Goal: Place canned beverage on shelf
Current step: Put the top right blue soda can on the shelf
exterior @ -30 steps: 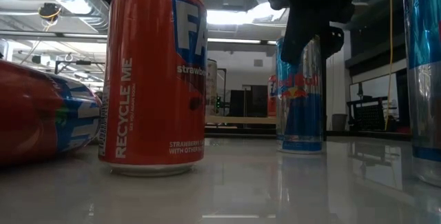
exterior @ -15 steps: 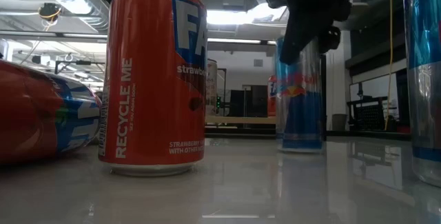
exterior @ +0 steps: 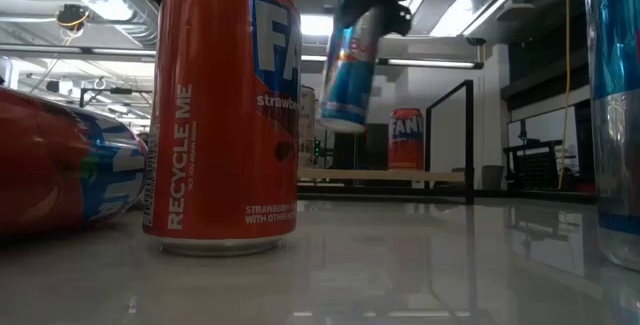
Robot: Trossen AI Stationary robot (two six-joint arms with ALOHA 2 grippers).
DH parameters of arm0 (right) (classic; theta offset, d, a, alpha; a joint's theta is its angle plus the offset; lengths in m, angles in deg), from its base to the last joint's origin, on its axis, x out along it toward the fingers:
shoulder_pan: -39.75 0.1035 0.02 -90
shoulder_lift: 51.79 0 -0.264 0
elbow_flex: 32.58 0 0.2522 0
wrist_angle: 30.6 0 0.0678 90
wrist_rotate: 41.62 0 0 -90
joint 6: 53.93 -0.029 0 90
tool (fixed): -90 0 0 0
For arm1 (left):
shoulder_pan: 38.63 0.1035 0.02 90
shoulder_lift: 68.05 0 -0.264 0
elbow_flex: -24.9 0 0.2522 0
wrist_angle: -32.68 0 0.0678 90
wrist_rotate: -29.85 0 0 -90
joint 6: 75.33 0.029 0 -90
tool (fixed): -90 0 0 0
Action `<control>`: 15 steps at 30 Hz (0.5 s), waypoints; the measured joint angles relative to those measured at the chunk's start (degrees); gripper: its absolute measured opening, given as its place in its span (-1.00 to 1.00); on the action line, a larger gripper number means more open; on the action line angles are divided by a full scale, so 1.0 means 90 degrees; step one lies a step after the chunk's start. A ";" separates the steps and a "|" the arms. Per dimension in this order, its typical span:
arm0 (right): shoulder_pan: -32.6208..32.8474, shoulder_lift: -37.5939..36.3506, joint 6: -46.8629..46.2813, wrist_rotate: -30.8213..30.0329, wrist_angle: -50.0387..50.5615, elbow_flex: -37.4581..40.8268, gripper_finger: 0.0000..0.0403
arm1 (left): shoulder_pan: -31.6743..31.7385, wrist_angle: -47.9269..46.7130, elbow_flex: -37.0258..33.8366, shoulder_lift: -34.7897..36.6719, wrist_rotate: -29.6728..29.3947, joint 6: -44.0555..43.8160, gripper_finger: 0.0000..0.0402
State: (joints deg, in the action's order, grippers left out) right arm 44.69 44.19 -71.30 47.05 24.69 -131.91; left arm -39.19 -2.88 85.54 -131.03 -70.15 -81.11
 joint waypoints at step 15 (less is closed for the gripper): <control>-0.2480 -0.0007 0.2472 0.0959 0.0202 -0.0410 0.18 | 0.0000 0.0002 0.0000 0.0000 0.0000 -0.0002 -0.21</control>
State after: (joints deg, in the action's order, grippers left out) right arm 22.37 44.13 -49.05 55.68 26.51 -135.59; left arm -39.19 -2.87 85.54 -131.03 -70.15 -81.13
